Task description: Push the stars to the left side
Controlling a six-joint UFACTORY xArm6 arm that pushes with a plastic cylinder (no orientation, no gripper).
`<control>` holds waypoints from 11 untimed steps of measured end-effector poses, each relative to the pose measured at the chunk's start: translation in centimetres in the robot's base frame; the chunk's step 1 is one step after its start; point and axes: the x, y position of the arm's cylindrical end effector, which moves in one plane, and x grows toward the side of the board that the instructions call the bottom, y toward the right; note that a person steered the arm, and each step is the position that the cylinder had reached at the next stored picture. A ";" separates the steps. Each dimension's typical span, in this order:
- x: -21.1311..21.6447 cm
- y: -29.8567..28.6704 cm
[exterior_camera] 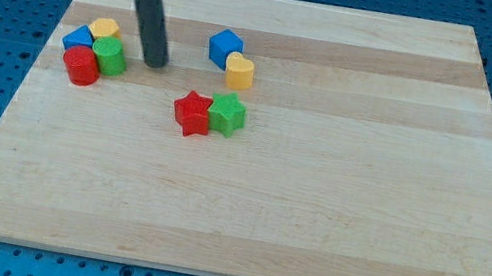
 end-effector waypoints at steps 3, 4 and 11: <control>3.7 13.4; 6.2 16.8; 8.0 7.4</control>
